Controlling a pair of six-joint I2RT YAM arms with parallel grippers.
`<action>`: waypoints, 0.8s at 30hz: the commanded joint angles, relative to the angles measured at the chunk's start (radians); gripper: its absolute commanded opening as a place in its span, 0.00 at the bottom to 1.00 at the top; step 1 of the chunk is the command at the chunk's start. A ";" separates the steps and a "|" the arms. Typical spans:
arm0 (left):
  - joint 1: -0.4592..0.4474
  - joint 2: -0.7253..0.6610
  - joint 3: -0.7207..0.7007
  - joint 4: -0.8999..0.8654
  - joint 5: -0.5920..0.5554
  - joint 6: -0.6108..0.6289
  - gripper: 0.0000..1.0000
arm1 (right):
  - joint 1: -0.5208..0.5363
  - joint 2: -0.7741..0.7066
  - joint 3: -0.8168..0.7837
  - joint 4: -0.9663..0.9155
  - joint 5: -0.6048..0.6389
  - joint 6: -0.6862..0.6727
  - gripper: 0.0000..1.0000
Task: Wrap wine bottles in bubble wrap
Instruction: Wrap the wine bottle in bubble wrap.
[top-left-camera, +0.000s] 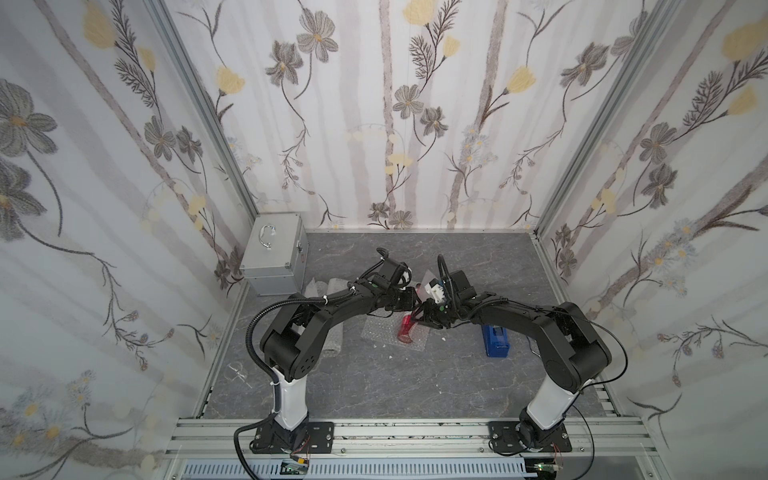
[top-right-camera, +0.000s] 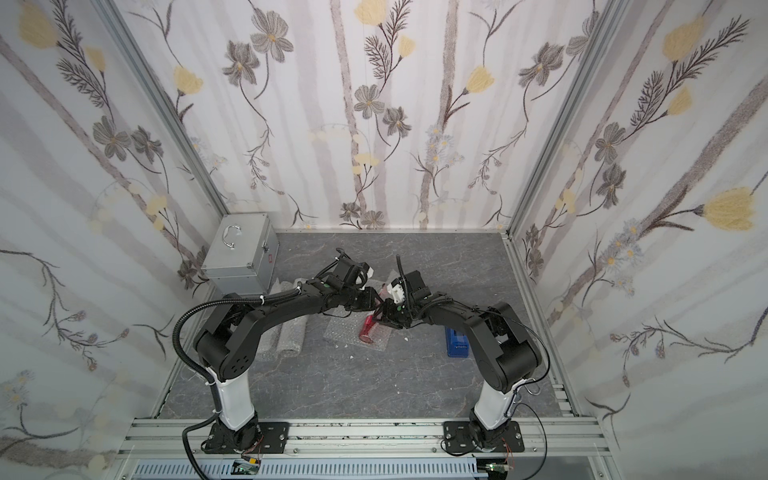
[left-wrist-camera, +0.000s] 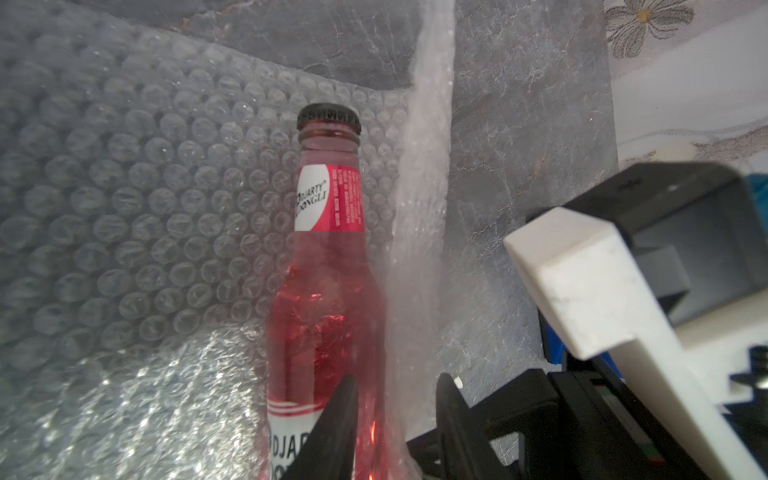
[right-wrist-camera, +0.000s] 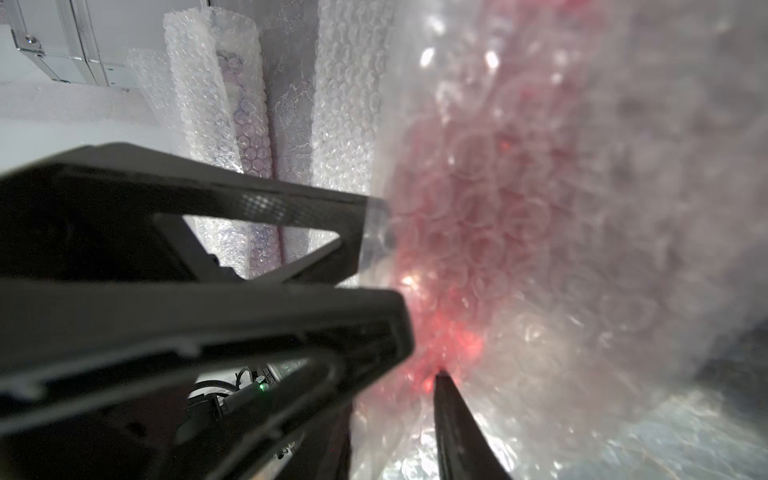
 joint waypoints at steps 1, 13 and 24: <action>0.001 0.011 -0.014 -0.002 0.004 -0.034 0.32 | 0.003 -0.005 0.015 0.000 -0.005 -0.002 0.34; 0.011 -0.018 -0.021 -0.010 -0.015 -0.026 0.08 | 0.004 -0.052 0.019 -0.027 0.002 -0.011 0.36; 0.061 -0.035 -0.036 -0.019 -0.024 0.017 0.04 | 0.000 -0.125 -0.054 -0.023 0.045 -0.010 0.47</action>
